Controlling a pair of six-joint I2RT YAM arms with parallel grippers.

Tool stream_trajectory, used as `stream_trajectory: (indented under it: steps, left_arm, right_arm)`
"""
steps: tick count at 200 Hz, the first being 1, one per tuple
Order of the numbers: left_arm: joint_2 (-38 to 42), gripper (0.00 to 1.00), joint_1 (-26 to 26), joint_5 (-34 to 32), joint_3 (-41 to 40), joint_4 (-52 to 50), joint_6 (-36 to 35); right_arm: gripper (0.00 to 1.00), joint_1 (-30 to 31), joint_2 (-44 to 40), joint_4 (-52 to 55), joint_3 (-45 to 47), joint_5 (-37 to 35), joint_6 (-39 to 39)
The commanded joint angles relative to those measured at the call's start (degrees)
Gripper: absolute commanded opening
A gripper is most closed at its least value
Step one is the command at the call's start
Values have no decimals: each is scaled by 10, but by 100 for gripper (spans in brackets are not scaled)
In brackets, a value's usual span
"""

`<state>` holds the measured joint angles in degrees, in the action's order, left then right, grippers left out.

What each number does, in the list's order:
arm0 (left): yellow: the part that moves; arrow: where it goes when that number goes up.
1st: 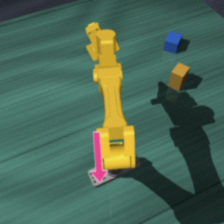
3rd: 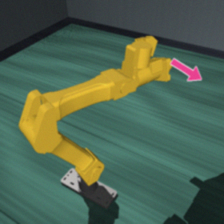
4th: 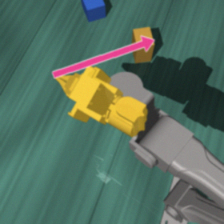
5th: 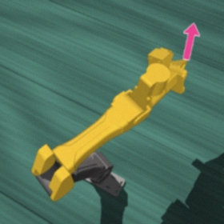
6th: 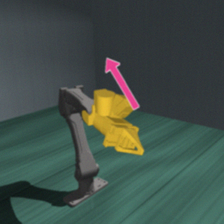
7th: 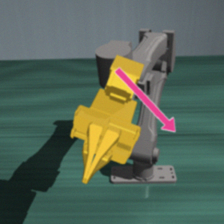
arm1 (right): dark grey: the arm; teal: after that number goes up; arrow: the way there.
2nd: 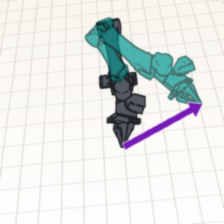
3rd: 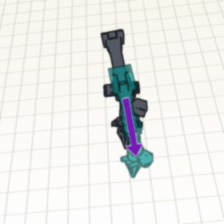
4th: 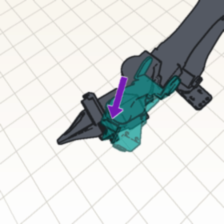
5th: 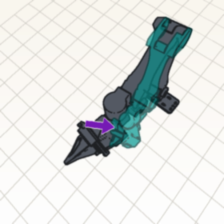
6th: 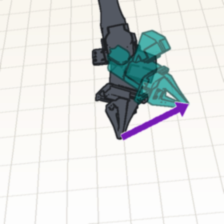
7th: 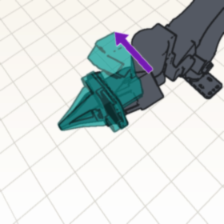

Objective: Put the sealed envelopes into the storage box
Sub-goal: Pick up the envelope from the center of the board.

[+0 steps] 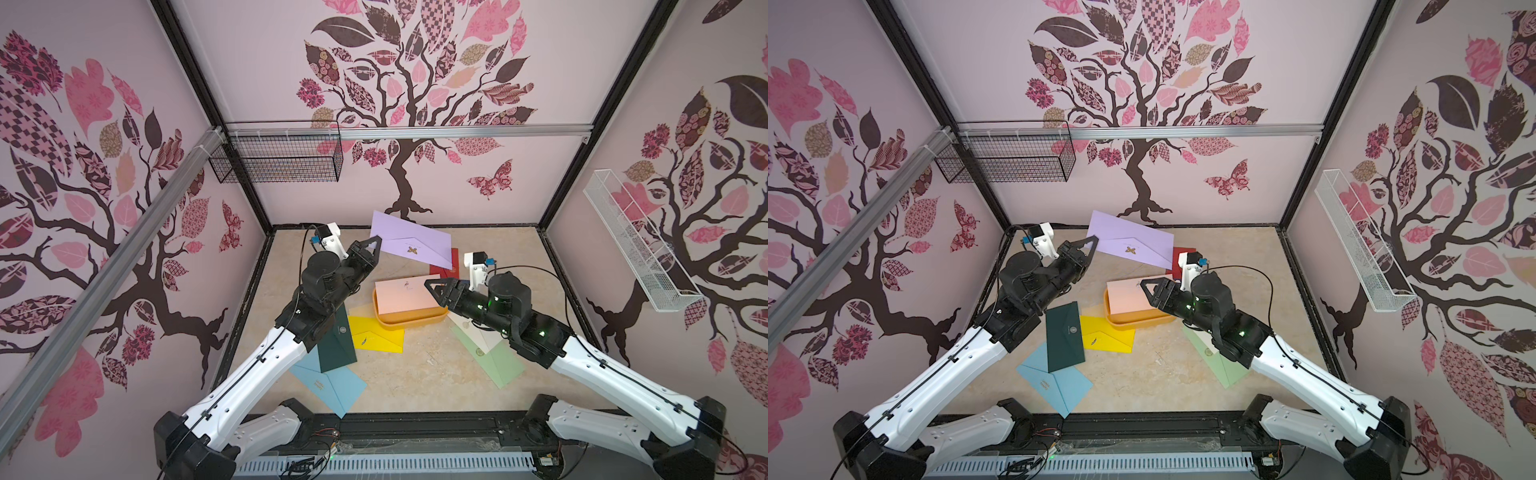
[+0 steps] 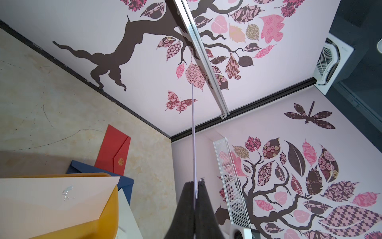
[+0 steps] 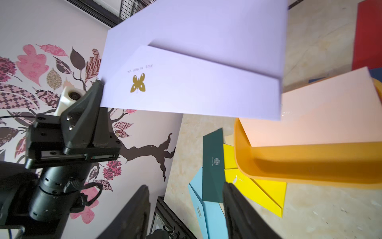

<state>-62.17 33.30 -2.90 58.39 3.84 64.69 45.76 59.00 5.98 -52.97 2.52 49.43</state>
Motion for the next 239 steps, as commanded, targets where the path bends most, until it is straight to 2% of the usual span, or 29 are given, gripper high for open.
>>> stream_trajectory:
  steps: [1, 64, 120, 150, 184, 224, 239]
  left_arm:
    - [4, 0, -2, -5, -10, 48, 20]
    - [2, 0, -4, 9, -22, 59, 32]
    - [-13, 0, -8, 75, -18, 79, 59]
    - [-6, 0, -8, 77, -39, 91, 71]
    - [0, 0, -8, 77, -63, 108, 91]
    - [-1, 0, -8, 77, -71, 112, 96]
    - [1, 0, -8, 77, -74, 113, 96]
  right_arm:
    - [62, 3, 20, -107, -8, -3, 7]
    - [66, -6, 29, -187, 22, -10, 40]
    - [64, -36, 57, -262, 38, 33, 68]
    - [62, -43, 58, -289, 47, 29, 65]
    - [52, -50, 63, -296, 44, 27, 64]
    - [31, -51, 86, -321, 37, 50, 79]
    - [26, -51, 87, -317, 37, 45, 80]
